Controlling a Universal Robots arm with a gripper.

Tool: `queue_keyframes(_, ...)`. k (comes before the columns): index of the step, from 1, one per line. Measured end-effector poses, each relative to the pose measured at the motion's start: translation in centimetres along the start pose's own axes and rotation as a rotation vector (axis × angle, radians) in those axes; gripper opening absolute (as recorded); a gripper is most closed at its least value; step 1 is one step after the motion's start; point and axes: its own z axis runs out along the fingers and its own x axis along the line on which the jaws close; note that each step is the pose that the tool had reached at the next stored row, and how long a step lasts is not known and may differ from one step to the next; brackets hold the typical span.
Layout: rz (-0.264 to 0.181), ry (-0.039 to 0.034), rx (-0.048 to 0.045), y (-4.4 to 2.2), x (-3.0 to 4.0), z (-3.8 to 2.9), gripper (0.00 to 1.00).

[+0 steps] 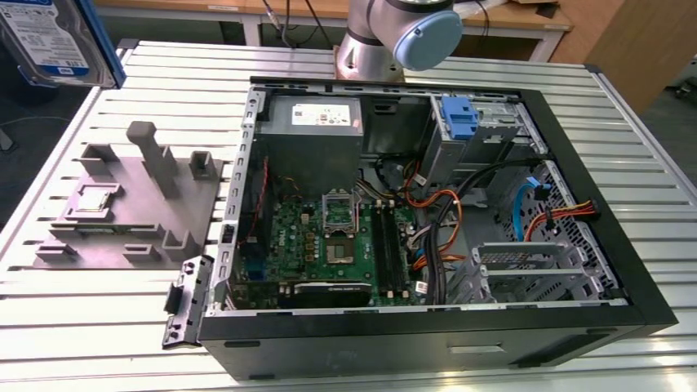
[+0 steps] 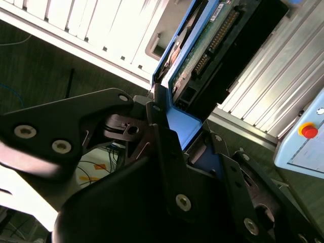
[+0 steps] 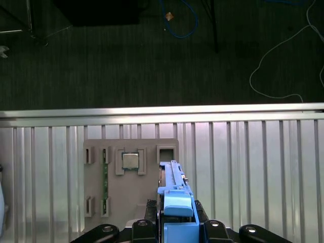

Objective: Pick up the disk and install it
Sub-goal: 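Pick up the disk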

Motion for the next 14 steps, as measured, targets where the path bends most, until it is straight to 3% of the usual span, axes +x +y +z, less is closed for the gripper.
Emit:
queue_keyframes(7, 0.0, 0.0, 0.0001, 0.0, 0.0, -0.28, 0.37)
queue_keyframes(9, 0.0, 0.0, 0.0, 0.01, -0.01, -0.99, 0.37)
queue_keyframes(14, 0.0, 0.0, 0.0001, 0.01, -0.02, -1.32, 0.37)
